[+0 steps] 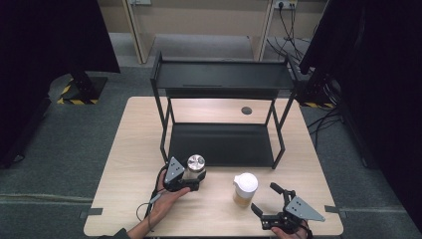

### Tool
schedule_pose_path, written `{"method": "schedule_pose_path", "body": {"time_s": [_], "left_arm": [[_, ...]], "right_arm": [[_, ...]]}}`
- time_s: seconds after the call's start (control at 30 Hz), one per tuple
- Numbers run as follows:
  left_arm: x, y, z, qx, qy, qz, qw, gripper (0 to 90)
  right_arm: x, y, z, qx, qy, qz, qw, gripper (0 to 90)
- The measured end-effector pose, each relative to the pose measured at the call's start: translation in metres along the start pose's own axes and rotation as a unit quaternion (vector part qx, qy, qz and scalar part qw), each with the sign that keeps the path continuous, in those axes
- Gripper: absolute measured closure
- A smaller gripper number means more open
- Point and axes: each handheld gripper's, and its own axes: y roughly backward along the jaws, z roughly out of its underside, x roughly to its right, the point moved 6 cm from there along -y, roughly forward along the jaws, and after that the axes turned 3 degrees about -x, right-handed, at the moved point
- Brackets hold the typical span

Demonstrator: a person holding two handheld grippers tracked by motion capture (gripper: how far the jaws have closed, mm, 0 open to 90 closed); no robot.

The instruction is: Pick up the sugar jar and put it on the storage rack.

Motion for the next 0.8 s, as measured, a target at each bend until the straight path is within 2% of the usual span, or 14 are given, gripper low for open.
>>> {"method": "schedule_pose_path", "body": {"time_s": [0.1,0.13,0.4,0.8], "left_arm": [[-0.001,-0.001,-0.001,-0.001,0.004,0.007,1.0,24.3],[-0.002,-0.002,-0.002,-0.005,0.003,0.012,0.9999,28.6],[0.002,-0.001,-0.003,-0.005,-0.011,0.004,0.9999,30.1],[0.004,0.008,-0.015,0.003,-0.01,0.023,0.9997,30.7]], "right_arm": [[0.0,0.0,0.0,0.0,0.0,0.0,1.0,0.4],[0.0,0.0,0.0,0.0,0.0,0.0,1.0,0.4],[0.0,0.0,0.0,0.001,0.001,-0.001,1.0,0.4],[0.0,0.001,0.0,0.003,0.001,-0.002,1.0,0.5]]}}
